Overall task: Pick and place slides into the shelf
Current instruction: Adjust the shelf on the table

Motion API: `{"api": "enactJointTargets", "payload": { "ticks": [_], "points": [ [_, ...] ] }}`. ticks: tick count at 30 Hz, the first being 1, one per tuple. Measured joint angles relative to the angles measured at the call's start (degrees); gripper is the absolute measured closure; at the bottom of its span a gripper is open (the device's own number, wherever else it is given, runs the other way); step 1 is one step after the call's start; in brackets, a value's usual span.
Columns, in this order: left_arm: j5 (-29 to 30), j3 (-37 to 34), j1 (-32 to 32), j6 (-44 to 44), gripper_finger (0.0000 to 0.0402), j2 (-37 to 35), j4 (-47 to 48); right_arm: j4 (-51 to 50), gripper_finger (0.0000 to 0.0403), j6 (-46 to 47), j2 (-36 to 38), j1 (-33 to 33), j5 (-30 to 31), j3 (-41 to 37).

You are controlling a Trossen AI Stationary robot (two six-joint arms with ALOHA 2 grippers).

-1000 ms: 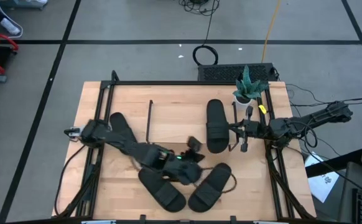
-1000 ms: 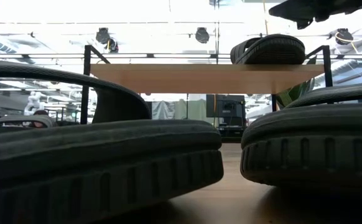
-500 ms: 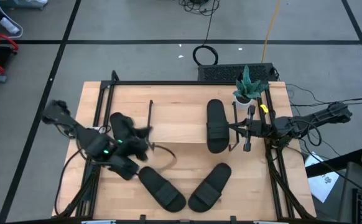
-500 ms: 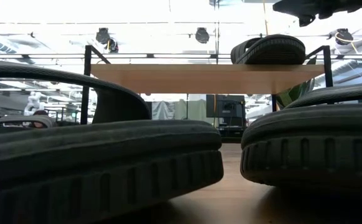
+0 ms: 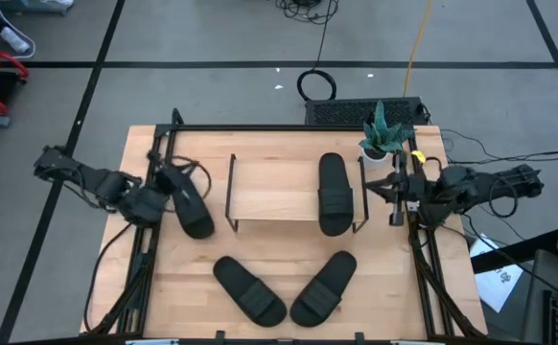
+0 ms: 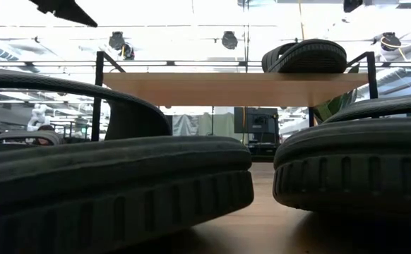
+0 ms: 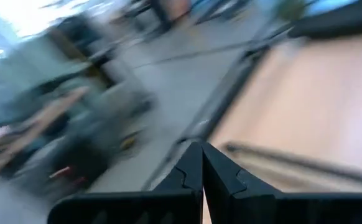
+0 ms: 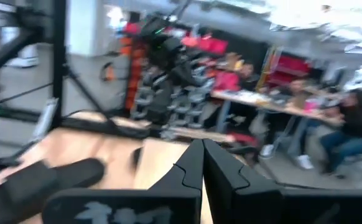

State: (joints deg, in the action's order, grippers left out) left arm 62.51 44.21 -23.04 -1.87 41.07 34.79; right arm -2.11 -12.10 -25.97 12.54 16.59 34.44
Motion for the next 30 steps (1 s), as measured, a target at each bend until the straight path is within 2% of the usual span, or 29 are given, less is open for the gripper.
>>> {"api": "enactJointTargets", "payload": {
  "ticks": [4, 5, 6, 10, 15, 18, 22, 30],
  "points": [
    [-29.1, -9.2, 5.0, 21.3, 0.0402, -5.5, -27.4, -3.8, 0.0403, 2.4, -0.6, -2.2, -9.2, 0.0],
    [-34.2, -10.9, 6.5, 24.0, 0.0402, -6.0, -32.0, -4.9, 0.0403, 2.8, -0.6, -2.6, -10.6, 0.0],
    [-36.7, -12.2, 8.3, 25.7, 0.0402, -6.4, -35.3, -5.4, 0.0403, 3.5, -0.6, -2.8, -11.1, 0.0],
    [-38.0, -13.2, 18.2, 25.9, 0.0402, -7.1, -35.9, -8.3, 0.0403, 4.5, 0.0, -2.9, -10.5, 0.0],
    [-51.3, -13.5, 31.7, 19.3, 0.0402, -6.3, -35.2, -16.3, 0.0403, 7.9, 3.2, -2.8, -11.0, 0.0],
    [-53.4, -14.0, 36.6, 18.7, 0.0402, -5.4, -37.0, -19.6, 0.0403, 12.5, 5.3, -2.7, -16.5, 0.0],
    [-53.6, -14.1, 40.7, 18.9, 0.0401, -4.3, -39.1, -23.1, 0.0403, 16.4, 6.1, -2.7, -27.2, 0.0],
    [-53.7, -14.1, 43.2, 18.2, 0.0401, -3.6, -41.2, -25.7, 0.0403, 21.7, 2.5, -2.7, -30.3, -4.0]
  ]
}}
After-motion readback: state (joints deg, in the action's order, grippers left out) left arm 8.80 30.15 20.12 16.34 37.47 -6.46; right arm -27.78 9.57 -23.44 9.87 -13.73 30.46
